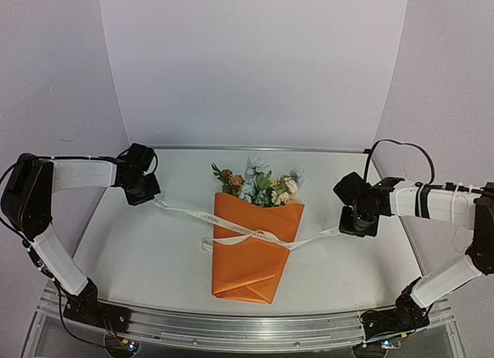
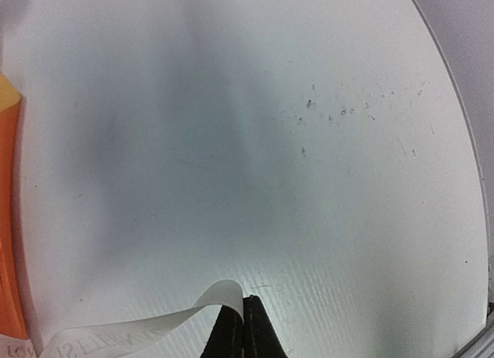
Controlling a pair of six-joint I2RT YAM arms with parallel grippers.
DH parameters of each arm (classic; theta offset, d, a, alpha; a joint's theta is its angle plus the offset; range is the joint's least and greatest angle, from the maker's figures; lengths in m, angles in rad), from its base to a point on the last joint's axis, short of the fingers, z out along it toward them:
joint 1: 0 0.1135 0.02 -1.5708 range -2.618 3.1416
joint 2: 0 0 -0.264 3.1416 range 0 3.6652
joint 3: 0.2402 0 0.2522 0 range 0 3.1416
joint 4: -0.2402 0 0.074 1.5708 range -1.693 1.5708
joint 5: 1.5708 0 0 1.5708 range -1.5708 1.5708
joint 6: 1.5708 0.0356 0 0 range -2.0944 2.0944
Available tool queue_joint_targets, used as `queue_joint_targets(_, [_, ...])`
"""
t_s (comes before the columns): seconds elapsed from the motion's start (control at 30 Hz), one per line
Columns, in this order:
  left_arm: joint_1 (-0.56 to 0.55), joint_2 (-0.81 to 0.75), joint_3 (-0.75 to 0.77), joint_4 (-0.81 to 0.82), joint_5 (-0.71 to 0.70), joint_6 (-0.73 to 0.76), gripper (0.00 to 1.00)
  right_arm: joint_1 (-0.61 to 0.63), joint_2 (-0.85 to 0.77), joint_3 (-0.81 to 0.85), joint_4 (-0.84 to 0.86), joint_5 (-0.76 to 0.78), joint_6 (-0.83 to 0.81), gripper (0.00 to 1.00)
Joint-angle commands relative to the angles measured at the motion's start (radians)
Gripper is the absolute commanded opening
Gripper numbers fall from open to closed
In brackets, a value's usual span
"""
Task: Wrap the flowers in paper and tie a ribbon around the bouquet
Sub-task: Tie the ribbon around the folded bouquet.
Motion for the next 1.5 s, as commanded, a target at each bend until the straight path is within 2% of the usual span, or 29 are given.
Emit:
queue_joint_targets(0.0, [0.034, -0.055, -0.1, 0.043, 0.044, -0.062, 0.0, -0.08, 0.029, -0.035, -0.018, 0.036, 0.023, 0.0])
queue_joint_targets(0.3, [0.118, -0.16, -0.281, 0.093, 0.063, -0.152, 0.0, -0.206, 0.04, -0.068, -0.026, 0.032, 0.037, 0.0])
queue_joint_targets(0.43, [0.13, -0.151, -0.304, 0.104, 0.072, -0.151, 0.0, -0.23, 0.063, 0.003, -0.035, 0.045, 0.031, 0.0])
queue_joint_targets(0.57, [0.141, -0.131, -0.313, 0.142, 0.119, -0.137, 0.0, -0.313, 0.136, 0.053, -0.039, 0.015, 0.005, 0.0])
queue_joint_targets(0.87, [0.14, -0.103, -0.341, 0.235, 0.257, -0.112, 0.0, -0.321, 0.274, 0.161, 0.018, -0.072, 0.004, 0.0])
queue_joint_targets(0.93, [0.14, -0.117, -0.346, 0.241, 0.264, -0.121, 0.06, -0.321, 0.263, 0.147, 0.023, -0.08, 0.006, 0.02])
queue_joint_targets(1.03, [0.14, -0.133, -0.351, 0.239, 0.269, -0.152, 0.22, -0.321, 0.226, 0.126, 0.024, -0.086, 0.012, 0.17])
queue_joint_targets(1.07, [0.14, -0.14, -0.353, 0.237, 0.271, -0.166, 0.3, -0.32, 0.212, 0.118, 0.024, -0.087, 0.014, 0.26])
queue_joint_targets(1.17, [0.14, -0.176, -0.358, 0.223, 0.26, -0.212, 0.42, -0.32, 0.157, 0.094, 0.025, -0.094, 0.014, 0.49])
queue_joint_targets(1.23, [0.14, -0.21, -0.351, 0.195, 0.249, -0.239, 0.51, -0.319, 0.105, 0.077, 0.024, -0.113, 0.016, 0.59])
queue_joint_targets(1.3, [0.14, -0.246, -0.345, 0.17, 0.247, -0.27, 0.56, -0.315, 0.051, 0.054, 0.027, -0.143, 0.024, 0.66])
queue_joint_targets(1.4, [0.14, -0.323, -0.337, 0.122, 0.248, -0.326, 0.74, -0.306, -0.041, 0.015, 0.028, -0.178, 0.047, 0.77])
queue_joint_targets(1.47, [0.14, -0.367, -0.335, 0.103, 0.253, -0.348, 0.78, -0.306, -0.116, -0.021, 0.03, -0.199, 0.068, 0.81])
